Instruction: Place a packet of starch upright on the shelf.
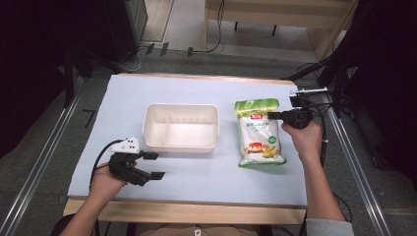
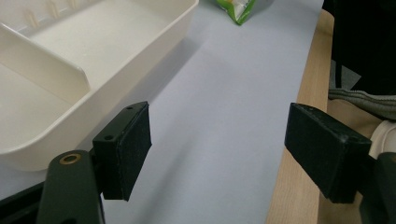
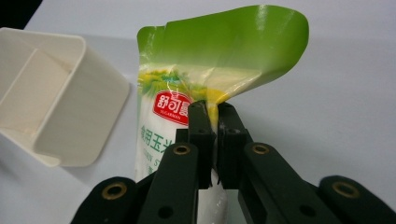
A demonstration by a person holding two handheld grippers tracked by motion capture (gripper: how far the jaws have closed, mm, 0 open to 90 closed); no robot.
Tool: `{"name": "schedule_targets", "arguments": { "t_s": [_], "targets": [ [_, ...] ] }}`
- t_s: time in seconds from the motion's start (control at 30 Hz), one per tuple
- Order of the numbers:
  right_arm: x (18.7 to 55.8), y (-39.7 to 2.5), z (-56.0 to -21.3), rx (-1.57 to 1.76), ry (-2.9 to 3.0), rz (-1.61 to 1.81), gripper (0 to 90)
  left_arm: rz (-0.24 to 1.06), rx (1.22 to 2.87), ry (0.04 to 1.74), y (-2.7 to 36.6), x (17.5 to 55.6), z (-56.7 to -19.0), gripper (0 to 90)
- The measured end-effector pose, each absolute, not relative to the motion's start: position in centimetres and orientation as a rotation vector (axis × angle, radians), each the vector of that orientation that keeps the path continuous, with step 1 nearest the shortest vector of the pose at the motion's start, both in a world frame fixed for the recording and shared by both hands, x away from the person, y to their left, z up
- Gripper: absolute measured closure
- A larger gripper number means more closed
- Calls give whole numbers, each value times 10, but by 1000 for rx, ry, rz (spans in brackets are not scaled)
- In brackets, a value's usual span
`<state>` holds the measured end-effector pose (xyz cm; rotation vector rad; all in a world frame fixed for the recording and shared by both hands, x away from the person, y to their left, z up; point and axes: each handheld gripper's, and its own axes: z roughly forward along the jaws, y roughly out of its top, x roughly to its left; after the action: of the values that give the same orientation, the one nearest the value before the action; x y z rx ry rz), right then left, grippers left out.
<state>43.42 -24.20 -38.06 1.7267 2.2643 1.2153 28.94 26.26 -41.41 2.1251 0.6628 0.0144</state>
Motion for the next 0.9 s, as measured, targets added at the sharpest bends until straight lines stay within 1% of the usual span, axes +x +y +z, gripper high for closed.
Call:
{"name": "schedule_targets", "arguments": {
  "t_s": [0.63, 0.9],
  "targets": [
    [398, -218, -332, 1524, 2319, 1340, 881, 14, 2118, 663, 264, 288, -413, 234],
    [392, -222, -320, 1521, 2293, 1447, 882, 18, 2113, 669, 265, 289, -413, 234]
  ]
}}
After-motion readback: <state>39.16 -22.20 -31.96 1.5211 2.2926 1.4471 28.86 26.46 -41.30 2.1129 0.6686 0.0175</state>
